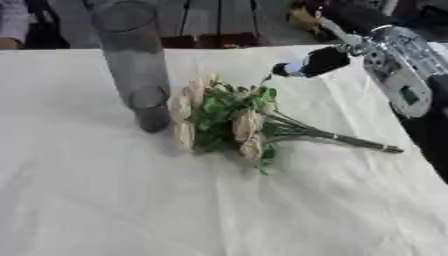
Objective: Arrange flowers into the vase.
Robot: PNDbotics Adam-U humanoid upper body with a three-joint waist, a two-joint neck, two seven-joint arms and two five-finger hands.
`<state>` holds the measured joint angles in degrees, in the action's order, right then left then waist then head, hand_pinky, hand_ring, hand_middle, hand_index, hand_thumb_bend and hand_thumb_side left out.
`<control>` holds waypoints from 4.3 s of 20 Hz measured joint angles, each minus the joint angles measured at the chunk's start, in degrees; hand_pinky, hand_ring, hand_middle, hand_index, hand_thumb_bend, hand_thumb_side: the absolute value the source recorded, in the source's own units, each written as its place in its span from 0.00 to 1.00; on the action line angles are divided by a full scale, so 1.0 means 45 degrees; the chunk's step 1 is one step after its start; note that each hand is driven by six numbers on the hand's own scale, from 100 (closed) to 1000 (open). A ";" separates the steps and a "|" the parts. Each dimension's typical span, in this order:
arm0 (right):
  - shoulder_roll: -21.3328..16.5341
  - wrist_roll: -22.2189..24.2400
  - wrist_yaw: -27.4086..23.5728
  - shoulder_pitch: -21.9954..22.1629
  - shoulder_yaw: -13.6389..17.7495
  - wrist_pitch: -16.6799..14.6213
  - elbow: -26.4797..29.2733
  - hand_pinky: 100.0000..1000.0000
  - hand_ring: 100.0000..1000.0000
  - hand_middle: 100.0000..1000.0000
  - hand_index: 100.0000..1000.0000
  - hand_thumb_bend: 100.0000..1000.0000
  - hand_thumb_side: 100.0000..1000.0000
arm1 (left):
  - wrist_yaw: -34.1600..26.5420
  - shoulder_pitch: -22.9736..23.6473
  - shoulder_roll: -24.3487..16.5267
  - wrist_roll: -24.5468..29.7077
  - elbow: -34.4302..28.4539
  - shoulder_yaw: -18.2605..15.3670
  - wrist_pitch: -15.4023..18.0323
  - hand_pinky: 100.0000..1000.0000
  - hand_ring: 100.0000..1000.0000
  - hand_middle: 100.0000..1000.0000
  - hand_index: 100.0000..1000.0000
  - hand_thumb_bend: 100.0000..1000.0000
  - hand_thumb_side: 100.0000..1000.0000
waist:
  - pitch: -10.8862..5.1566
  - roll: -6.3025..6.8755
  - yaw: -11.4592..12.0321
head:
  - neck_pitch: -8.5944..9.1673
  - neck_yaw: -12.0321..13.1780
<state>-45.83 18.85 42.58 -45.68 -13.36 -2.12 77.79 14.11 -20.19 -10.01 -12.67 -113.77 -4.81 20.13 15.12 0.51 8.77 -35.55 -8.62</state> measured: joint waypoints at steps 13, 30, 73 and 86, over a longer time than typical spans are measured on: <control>-0.0312 0.2490 -0.1870 0.1335 0.0540 0.1113 0.0971 0.82 1.00 0.86 1.00 0.66 0.47 | -0.0007 0.0005 0.0000 0.0001 0.0000 0.0001 -0.0004 0.69 0.88 0.94 0.95 0.00 1.00 | 0.0002 0.0003 -0.0054 | 0.0131 -0.0001; -0.0140 0.3109 -0.2188 0.2544 0.0939 0.1095 0.1528 0.79 0.97 0.80 0.94 0.56 0.39 | -0.0044 0.0004 0.0000 -0.0002 0.0000 0.0001 -0.0007 0.69 0.88 0.94 0.95 0.00 1.00 | 0.0091 0.0023 -0.0041 | 0.0218 -0.0011; -0.0181 0.1355 -0.0687 0.2996 0.0228 -0.0921 0.1212 0.78 0.93 0.79 0.91 0.38 0.36 | -0.0106 -0.0010 0.0000 0.0000 0.0000 0.0076 -0.0051 0.69 0.88 0.95 0.95 0.00 1.00 | 0.0245 0.0020 0.0028 | 0.0219 -0.0124; 0.0078 0.1530 -0.0709 0.2862 0.0004 -0.1014 0.0804 0.77 0.92 0.78 0.90 0.40 0.35 | -0.0162 -0.0011 0.0000 0.0005 0.0000 0.0080 -0.0057 0.69 0.88 0.95 0.95 0.00 1.00 | 0.0315 0.0027 0.0108 | 0.0224 -0.0145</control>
<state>-45.48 25.73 39.39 -32.80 -13.34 -6.68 81.41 13.39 -20.24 -10.01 -12.65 -113.77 -4.46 19.87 16.53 0.64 9.26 -34.54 -9.27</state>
